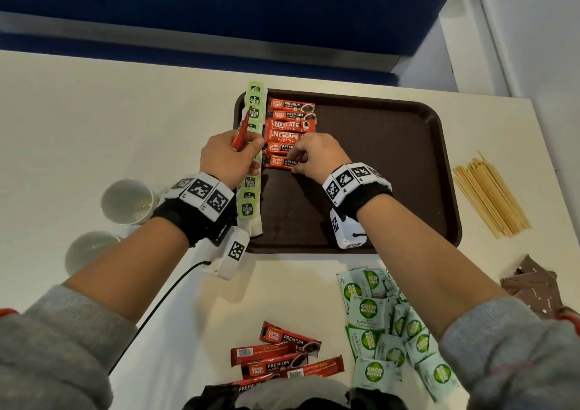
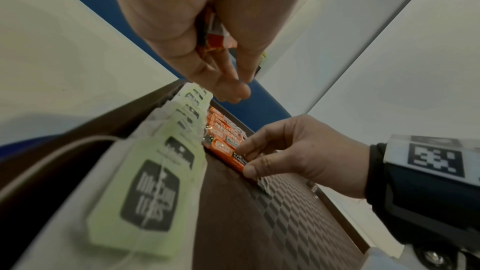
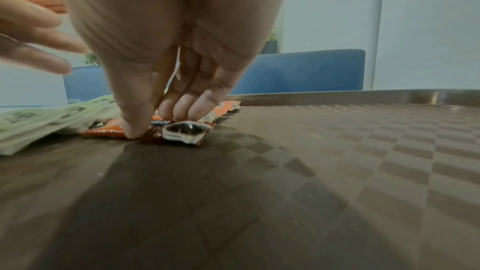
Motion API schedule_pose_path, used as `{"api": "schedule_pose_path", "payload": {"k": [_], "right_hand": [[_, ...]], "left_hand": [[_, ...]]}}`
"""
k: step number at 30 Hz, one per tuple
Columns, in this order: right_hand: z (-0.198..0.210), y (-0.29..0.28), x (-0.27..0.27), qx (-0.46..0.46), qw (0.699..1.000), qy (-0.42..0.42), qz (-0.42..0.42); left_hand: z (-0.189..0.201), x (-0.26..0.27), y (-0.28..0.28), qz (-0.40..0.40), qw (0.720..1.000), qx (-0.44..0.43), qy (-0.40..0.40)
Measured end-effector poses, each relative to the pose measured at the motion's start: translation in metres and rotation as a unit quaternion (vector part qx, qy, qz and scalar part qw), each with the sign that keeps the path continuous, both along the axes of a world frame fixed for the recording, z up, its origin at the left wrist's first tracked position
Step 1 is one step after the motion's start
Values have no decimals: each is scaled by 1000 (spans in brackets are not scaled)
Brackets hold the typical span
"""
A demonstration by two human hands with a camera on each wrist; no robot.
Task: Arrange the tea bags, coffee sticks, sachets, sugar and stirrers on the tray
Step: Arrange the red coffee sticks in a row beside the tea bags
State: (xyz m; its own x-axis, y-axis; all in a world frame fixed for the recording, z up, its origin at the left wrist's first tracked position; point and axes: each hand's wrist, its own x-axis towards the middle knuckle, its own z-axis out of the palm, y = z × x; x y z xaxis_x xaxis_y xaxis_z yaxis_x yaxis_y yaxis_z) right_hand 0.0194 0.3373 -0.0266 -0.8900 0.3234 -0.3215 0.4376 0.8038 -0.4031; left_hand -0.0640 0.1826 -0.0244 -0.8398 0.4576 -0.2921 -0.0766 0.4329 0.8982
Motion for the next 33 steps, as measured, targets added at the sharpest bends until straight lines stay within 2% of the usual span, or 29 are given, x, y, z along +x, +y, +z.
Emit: {"api": "schedule_pose_path", "payload": {"k": [15, 17, 20, 21, 23, 25, 27, 30, 33], "right_hand": [[-4, 4, -1, 0, 1000, 15, 4], [0, 4, -3, -10, 999, 51, 0], [14, 2, -6, -74, 988, 133, -26], [19, 1, -8, -99, 983, 152, -32], [26, 0, -11, -154, 972, 170, -43], [31, -1, -12, -206, 962, 170, -52], [33, -3, -12, -238, 956, 161, -59], [32, -4, -11, -289, 940, 163, -74], [30, 0, -8, -287, 942, 155, -77]], "left_hand": [[2, 6, 3, -20, 999, 6, -48], [3, 7, 3, -33, 998, -3, -55], [4, 8, 5, -51, 996, -21, -67], [5, 9, 5, -59, 996, -32, -57], [6, 9, 5, -93, 993, -77, 18], [7, 9, 5, -130, 978, -123, 111], [6, 10, 5, -151, 965, -147, 157], [5, 13, 7, -181, 954, -157, 179], [7, 13, 6, -194, 956, -148, 162]]}}
